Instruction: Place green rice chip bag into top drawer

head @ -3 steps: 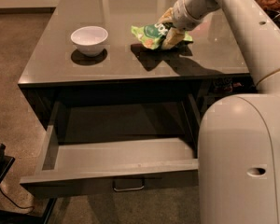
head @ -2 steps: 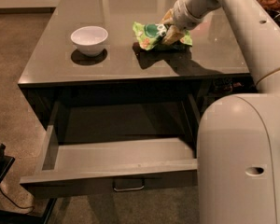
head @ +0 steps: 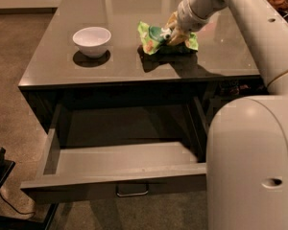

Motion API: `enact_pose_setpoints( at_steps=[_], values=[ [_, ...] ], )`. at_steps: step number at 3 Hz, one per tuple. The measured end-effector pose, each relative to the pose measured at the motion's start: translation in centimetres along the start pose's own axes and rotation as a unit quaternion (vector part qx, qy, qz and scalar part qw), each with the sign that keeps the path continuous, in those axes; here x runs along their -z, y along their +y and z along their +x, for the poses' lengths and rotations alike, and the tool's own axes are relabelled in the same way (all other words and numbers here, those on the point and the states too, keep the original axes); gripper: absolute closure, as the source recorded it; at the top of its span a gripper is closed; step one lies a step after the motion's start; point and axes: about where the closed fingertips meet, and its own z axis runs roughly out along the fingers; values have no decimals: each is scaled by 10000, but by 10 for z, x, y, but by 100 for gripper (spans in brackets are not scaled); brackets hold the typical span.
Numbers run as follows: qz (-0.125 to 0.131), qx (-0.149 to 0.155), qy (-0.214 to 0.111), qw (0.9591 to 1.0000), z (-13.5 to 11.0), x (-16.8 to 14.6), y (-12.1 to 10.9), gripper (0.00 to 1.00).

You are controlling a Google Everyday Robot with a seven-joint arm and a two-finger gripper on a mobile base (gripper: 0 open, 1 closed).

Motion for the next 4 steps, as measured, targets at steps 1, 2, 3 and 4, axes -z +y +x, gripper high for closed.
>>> enact_pose_setpoints(
  at_steps=[1,2,3,4],
  values=[
    [-202,107,83,9997,-12,15,18,100],
    [-406,228,77,9989,-29,37,44,100],
    [-563,235,82,9981,-47,63,77,100],
    [-803,38,-56,9968,-73,91,128,100]
  ],
)
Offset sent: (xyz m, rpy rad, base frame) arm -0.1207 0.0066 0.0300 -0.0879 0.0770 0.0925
